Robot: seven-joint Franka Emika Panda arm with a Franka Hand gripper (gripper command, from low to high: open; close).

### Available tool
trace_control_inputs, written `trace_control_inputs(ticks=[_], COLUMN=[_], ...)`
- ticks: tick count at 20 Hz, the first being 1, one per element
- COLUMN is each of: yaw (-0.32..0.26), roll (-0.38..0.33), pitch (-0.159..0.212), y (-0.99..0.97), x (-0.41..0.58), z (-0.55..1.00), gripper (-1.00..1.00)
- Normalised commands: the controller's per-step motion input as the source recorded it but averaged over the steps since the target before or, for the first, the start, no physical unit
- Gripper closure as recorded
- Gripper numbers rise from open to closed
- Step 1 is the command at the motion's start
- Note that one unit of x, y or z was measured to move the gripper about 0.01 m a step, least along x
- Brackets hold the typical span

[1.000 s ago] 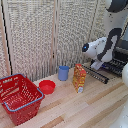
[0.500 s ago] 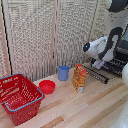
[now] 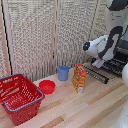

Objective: Extend the gripper towards the oven tray handle. Grasp the handle and carefully pull the tray out of the oven. Move the gripper above the red bowl. Grab the red bowl gently. Lift the bowl and place it onto the oven tray.

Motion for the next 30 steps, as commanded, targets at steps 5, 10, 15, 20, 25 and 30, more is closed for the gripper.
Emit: trace_control_inputs(ticks=[5,10,15,20,25,30], yaw=[-0.034,-0.022,-0.020,-0.043,-0.020,0.003], roll=[0.032,0.099,0.073,0.026,0.016,-0.001], pitch=[0.000,-0.002,-0.001,-0.009,-0.001,0.000], y=[0.37,0.69,0.84,0.89,0.61,0.02], x=[0.094,0.178,0.219,0.217,0.137,0.093], z=[-0.01,0.03,0.00,0.00,0.00,0.00], gripper=[1.00,1.00,1.00,1.00,1.00,-1.00])
